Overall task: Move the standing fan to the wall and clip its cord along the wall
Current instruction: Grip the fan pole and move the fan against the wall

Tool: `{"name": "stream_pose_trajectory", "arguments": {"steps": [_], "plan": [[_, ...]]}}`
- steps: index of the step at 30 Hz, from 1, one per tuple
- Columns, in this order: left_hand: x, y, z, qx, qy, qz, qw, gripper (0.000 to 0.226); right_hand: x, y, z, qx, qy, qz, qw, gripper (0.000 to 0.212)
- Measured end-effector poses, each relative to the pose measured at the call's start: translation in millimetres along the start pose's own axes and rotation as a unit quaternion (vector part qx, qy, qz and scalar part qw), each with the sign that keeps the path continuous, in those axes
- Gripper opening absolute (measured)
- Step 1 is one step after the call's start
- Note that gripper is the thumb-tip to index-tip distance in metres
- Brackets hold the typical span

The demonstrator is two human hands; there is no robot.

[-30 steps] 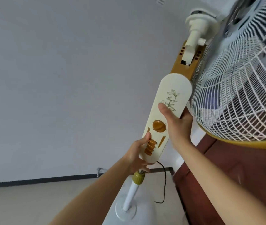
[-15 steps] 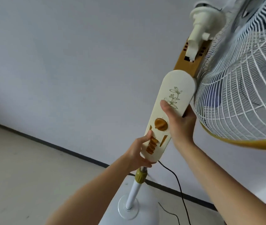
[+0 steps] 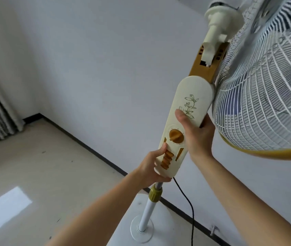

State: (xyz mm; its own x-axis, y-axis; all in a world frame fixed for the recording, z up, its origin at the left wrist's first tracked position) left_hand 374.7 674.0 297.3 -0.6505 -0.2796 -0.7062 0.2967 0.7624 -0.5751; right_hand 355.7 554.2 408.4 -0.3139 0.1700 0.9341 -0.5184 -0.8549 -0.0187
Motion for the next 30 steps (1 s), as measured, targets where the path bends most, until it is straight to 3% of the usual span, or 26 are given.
{"name": "stream_pose_trajectory", "arguments": {"steps": [4, 9, 13, 24, 30], "plan": [[-53, 72, -3, -0.035, -0.028, -0.007, 0.999, 0.065, -14, -91, 17, 0.041, -0.005, 0.011, 0.999, 0.047], [-116, 164, 0, -0.077, -0.049, -0.019, 0.996, 0.083, -35, -205, 38, 0.085, -0.008, 0.029, 0.996, 0.051], [-173, 241, 8, -0.11, -0.063, -0.027, 0.992, 0.085, -54, -304, 60, 0.12, -0.012, 0.04, 0.992, 0.044], [-331, 430, -2, -0.156, -0.097, -0.048, 0.982, 0.064, -67, -559, 102, 0.178, -0.01, 0.061, 0.982, 0.052], [-411, 542, -11, -0.16, -0.09, -0.059, 0.981, 0.078, -75, -699, 107, 0.176, -0.005, 0.056, 0.983, 0.046]]}}
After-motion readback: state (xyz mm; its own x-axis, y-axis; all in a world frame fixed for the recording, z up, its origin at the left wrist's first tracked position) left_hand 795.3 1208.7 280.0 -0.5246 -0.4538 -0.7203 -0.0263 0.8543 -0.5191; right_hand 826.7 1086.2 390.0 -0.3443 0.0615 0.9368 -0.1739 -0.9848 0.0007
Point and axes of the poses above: each hand's wrist, its own z-axis towards the middle knuckle, its own y-axis out of the back of the hand, x = y × z, the point moved 2 cm from there along z, towards the middle knuckle, and after that the axes turned 7 degrees about -z, right-handed, at the moved point
